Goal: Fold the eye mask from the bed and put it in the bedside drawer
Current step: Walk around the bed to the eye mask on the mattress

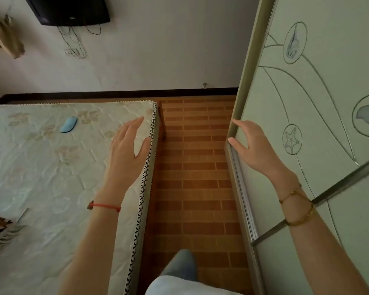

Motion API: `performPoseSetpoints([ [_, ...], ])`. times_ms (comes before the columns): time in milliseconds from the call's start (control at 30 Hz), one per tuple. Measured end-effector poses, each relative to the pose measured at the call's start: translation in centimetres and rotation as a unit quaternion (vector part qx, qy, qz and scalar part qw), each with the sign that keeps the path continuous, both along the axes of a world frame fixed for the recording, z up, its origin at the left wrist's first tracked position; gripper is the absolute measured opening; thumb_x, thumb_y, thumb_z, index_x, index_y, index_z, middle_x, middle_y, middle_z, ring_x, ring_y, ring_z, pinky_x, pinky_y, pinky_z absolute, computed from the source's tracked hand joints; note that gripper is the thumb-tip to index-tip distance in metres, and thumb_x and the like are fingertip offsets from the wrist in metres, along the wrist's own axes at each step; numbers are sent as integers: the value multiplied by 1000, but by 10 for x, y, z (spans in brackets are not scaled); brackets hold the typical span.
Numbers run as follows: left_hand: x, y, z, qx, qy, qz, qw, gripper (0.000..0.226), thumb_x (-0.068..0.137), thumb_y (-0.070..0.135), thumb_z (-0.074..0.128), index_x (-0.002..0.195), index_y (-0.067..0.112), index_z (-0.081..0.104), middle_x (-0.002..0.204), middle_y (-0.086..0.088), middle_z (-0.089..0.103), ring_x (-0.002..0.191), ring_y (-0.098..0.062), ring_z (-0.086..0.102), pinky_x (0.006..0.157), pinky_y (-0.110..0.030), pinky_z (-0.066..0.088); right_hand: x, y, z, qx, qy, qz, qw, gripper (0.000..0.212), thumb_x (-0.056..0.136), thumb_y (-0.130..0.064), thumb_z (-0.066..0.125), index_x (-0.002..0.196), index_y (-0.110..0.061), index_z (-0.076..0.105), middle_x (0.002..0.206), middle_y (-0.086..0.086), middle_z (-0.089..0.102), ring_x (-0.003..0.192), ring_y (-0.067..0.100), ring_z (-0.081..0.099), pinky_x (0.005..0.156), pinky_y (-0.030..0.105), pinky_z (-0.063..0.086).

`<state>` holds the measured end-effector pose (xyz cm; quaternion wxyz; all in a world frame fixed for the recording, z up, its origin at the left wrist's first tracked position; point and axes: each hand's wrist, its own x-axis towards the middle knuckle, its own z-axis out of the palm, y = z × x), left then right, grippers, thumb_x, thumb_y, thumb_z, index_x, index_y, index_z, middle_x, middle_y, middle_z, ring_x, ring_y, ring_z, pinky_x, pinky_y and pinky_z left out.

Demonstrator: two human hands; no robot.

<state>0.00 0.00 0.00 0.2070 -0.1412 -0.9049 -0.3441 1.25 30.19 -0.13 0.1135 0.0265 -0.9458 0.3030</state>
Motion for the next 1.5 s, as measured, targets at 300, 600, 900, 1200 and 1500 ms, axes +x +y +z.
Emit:
performPoseSetpoints([
  [300,-77,26,-26,7,-13,6,1000,45,97,18,53,140,11,47,139,-7,54,133,-21,46,112,-38,36,-76,21,-29,3,-30,-2,1000,53,95,-34,49,143,-20,35,148,2,39,140,18,30,116,43,27],
  [600,-235,42,-34,3,-20,-4,1000,44,97,17,54,139,8,48,137,-9,56,132,-22,48,111,-39,39,-234,38,-40,4,-45,-10,999,53,95,-36,49,144,-21,34,150,1,38,141,17,28,116,41,26],
  [900,-420,45,-27,-16,-15,2,1000,49,98,26,50,144,17,40,141,-2,53,135,-17,45,112,-42,38,-410,40,-18,-12,-29,-11,999,52,95,-36,48,144,-25,33,151,-3,34,143,14,23,115,33,19],
  [1200,-549,65,-38,-17,-39,11,999,48,97,25,51,143,17,42,142,-3,52,136,-19,44,112,-45,38,-549,52,-37,-16,-41,6,999,52,95,-37,49,143,-25,35,150,-2,36,143,15,23,112,31,18],
  [1500,-719,108,-48,-18,-22,49,998,49,95,25,51,142,13,44,136,-5,57,129,-20,48,109,-41,40,-747,91,-57,1,-47,59,997,51,94,-41,48,141,-28,35,150,-5,37,142,14,26,113,37,24],
])
